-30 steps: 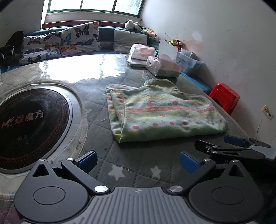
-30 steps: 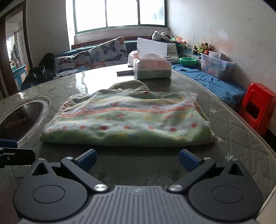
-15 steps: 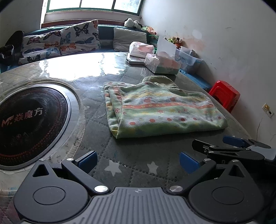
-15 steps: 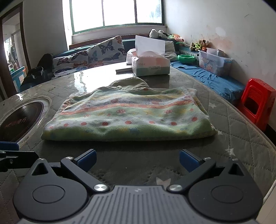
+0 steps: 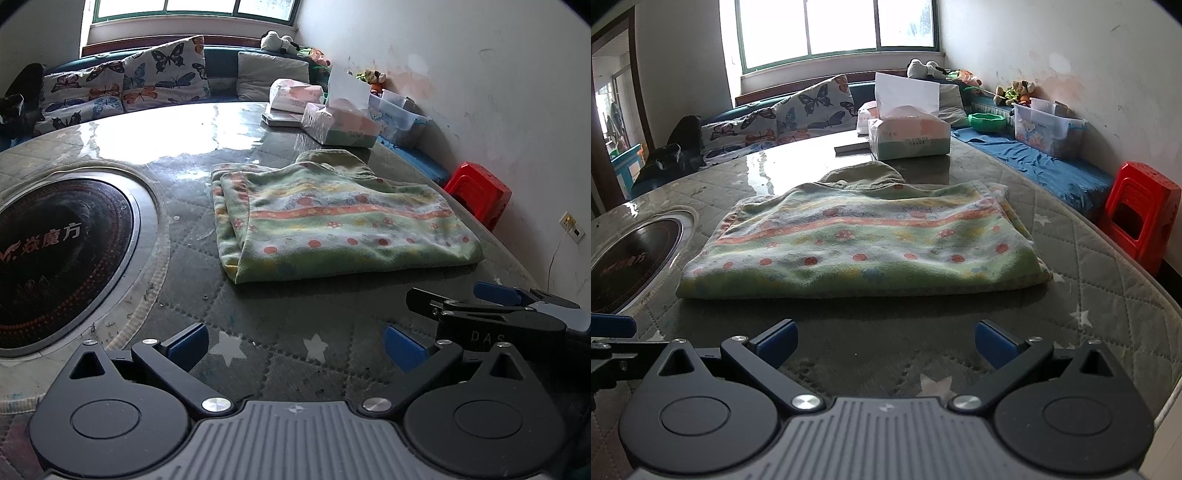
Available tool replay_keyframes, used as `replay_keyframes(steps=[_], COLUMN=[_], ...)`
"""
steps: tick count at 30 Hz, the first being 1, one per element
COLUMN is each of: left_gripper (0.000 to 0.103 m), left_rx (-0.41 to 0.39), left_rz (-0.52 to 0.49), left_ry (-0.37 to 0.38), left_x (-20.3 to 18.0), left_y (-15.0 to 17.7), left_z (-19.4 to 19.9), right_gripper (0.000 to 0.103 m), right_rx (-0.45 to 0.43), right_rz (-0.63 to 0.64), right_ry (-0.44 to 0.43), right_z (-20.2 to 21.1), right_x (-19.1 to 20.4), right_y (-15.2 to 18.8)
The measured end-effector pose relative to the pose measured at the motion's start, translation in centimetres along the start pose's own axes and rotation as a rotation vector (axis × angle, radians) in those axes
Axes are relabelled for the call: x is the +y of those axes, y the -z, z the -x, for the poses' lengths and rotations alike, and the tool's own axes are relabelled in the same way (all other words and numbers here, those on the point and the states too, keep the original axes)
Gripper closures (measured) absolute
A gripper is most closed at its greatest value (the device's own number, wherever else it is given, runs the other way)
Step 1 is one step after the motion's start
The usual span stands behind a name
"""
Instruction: Fold clothes
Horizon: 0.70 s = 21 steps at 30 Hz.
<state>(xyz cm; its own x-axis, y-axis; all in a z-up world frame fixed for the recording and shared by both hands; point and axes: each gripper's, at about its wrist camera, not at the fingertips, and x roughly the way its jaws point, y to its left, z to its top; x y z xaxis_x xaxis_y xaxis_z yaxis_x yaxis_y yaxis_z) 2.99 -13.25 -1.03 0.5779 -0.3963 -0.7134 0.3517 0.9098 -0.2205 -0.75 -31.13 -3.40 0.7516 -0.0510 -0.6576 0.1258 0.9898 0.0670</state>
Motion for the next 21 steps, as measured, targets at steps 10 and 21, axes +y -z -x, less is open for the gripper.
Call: replay_keyframes(steps=[10,21], left_gripper=[0.000,0.000], left_rx=[0.009,0.012], left_rz=[-0.009,-0.009], left_ry=[0.006,0.015], left_x=[-0.37,-0.56], left_y=[0.10,0.10], left_z=[-0.15,-0.18], right_gripper=[0.000,0.000], right_rx=[0.002,0.009], right_rz=[-0.006,-0.007], right_ry=[-0.004,-0.014], right_z=[0.05,-0.04], right_x=[-0.07,0.23], right_y=[0.14,0.19])
